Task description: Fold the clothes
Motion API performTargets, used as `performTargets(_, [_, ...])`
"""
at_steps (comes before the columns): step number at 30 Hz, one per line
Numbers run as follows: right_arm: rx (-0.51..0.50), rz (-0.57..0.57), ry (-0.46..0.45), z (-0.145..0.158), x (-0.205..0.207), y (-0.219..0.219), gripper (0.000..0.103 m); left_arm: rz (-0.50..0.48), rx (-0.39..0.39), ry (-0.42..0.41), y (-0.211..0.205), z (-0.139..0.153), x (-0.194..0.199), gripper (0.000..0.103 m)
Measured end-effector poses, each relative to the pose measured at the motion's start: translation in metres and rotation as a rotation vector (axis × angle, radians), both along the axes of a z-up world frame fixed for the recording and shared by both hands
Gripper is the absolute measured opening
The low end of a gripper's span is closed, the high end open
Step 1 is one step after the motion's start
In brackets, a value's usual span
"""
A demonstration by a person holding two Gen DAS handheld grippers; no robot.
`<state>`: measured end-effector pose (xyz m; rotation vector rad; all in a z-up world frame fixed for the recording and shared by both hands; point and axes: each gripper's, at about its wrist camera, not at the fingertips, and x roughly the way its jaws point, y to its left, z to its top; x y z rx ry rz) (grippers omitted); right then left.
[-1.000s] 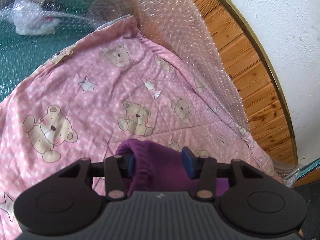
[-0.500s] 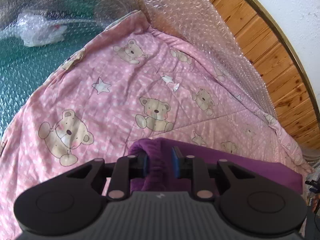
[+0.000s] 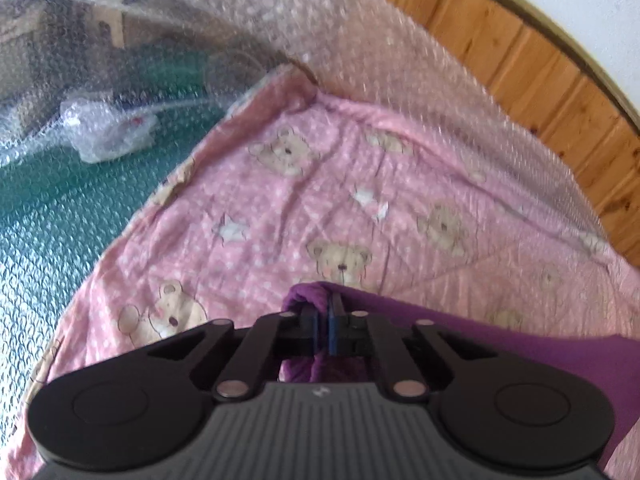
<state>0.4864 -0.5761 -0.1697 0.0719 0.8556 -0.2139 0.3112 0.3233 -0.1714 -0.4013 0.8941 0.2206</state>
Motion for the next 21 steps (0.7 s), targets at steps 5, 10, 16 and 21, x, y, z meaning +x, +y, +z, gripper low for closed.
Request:
performTargets(5, [-0.019, -0.016, -0.049, 0.011, -0.002, 0.001, 0.000, -0.002, 0.004, -0.006, 0.002, -0.002, 0.029, 0.005])
performTargets(10, [-0.099, -0.065, -0.091, 0.019, -0.003, 0.020, 0.000, 0.076, 0.013, 0.028, 0.006, -0.017, 0.033, 0.005])
performTargets(16, [-0.146, -0.118, -0.225, 0.057, -0.012, 0.037, 0.000, 0.115, -0.036, -0.157, 0.018, 0.015, 0.002, 0.005])
performTargets(21, [-0.187, -0.154, -0.060, 0.022, 0.024, 0.037, 0.000, 0.098, -0.065, -0.088, 0.021, -0.002, 0.023, 0.005])
